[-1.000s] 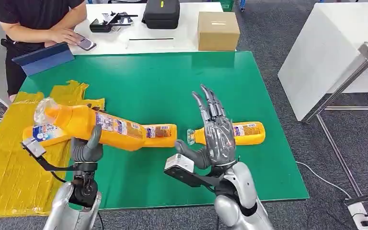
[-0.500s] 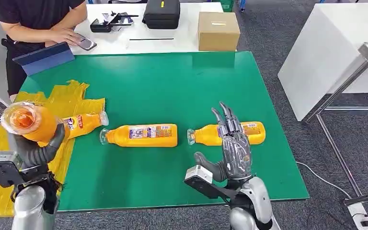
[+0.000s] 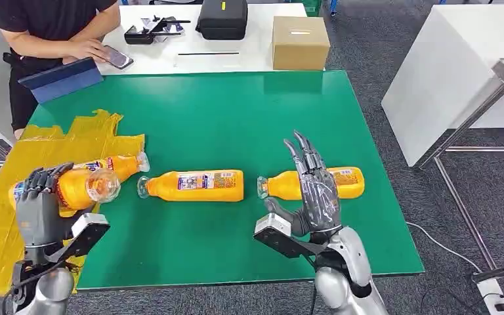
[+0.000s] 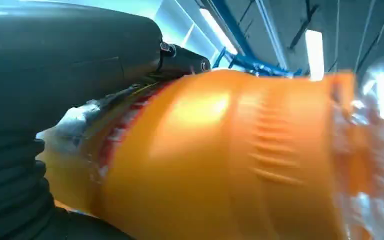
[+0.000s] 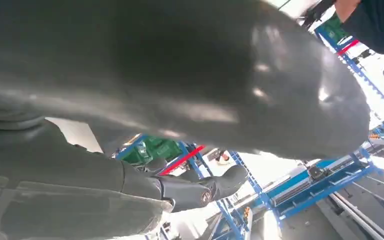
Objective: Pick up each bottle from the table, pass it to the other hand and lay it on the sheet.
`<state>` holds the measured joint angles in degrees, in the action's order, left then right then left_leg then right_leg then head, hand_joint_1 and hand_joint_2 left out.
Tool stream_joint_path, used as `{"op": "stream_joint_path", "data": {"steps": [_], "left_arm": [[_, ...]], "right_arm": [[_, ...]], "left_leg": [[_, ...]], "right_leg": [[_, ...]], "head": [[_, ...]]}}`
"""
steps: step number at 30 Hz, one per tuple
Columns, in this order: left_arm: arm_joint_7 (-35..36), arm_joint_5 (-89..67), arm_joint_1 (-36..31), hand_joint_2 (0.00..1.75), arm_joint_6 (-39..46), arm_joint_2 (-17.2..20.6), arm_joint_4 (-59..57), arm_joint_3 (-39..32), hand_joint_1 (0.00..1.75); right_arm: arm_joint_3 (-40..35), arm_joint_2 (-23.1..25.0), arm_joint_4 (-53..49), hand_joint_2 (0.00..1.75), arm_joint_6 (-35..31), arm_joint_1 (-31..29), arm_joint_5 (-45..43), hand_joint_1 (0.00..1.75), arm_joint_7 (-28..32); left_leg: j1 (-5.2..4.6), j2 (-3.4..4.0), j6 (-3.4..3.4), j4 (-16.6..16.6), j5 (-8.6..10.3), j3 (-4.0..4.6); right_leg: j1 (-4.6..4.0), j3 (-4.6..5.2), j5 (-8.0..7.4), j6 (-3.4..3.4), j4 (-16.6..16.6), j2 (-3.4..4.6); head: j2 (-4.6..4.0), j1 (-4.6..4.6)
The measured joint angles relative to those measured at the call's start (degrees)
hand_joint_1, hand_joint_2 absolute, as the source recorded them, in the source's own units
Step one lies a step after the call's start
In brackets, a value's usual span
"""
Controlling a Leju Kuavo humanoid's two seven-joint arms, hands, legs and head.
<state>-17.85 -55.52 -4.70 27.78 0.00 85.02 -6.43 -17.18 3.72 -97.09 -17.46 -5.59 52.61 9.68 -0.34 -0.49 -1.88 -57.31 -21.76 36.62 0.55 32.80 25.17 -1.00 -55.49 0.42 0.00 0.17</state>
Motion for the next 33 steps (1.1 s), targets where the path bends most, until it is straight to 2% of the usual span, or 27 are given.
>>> {"op": "stream_joint_path", "data": {"steps": [9,20,21,22,23,33], "left_arm": [[-1.7,-2.9,-3.2,1.75,7.2,2.1,-18.8,-0.3,1.75],[-2.6,-3.8,-12.6,1.75,10.8,5.0,-37.4,-1.7,1.75],[-2.6,-3.8,-13.2,1.75,11.0,5.2,-38.3,-1.7,1.61],[-2.6,-3.8,-13.7,1.75,11.2,5.4,-39.3,-1.8,0.0],[-2.6,-3.8,-14.0,0.0,11.3,5.6,-40.0,-1.9,0.0],[-7.1,0.4,-16.8,0.0,11.2,6.7,-46.9,-4.5,0.0]], "right_arm": [[0.0,0.0,1.8,0.0,0.0,-0.3,-1.6,0.0,1.3],[-0.3,-0.1,2.7,0.0,1.0,-2.0,-2.3,0.0,1.0],[-0.3,-0.1,2.7,0.0,1.0,-2.1,-2.3,0.0,1.0],[-0.3,-0.1,2.8,0.0,1.0,-2.1,-2.3,0.0,1.0],[-0.4,-0.1,2.8,0.0,1.0,-2.1,-2.3,0.0,1.0],[-0.4,-0.1,3.1,0.0,1.7,-2.5,-2.2,0.0,0.3]], "left_leg": [[0.0,0.01,0.0,0.0,0.01,0.0],[0.0,0.01,0.0,0.0,0.03,-0.02],[-0.01,-0.01,0.0,0.0,0.03,-0.02],[-0.01,-0.01,0.0,0.0,0.03,-0.02],[-0.01,-0.01,0.0,0.0,0.02,-0.02],[0.01,0.03,0.01,0.0,0.03,-0.02]], "right_leg": [[0.0,0.01,0.0,0.0,0.0,0.0],[0.0,-0.03,-0.01,0.0,0.0,0.0],[0.0,-0.04,-0.01,0.0,0.0,-0.01],[0.0,-0.03,-0.01,0.0,0.0,-0.01],[0.0,-0.04,-0.01,0.0,0.0,0.0],[0.0,-0.02,-0.01,0.01,0.0,0.0]], "head": [[0.0,0.02],[0.0,0.02],[0.0,0.02],[0.02,0.0],[0.0,0.02],[0.0,0.02]]}}
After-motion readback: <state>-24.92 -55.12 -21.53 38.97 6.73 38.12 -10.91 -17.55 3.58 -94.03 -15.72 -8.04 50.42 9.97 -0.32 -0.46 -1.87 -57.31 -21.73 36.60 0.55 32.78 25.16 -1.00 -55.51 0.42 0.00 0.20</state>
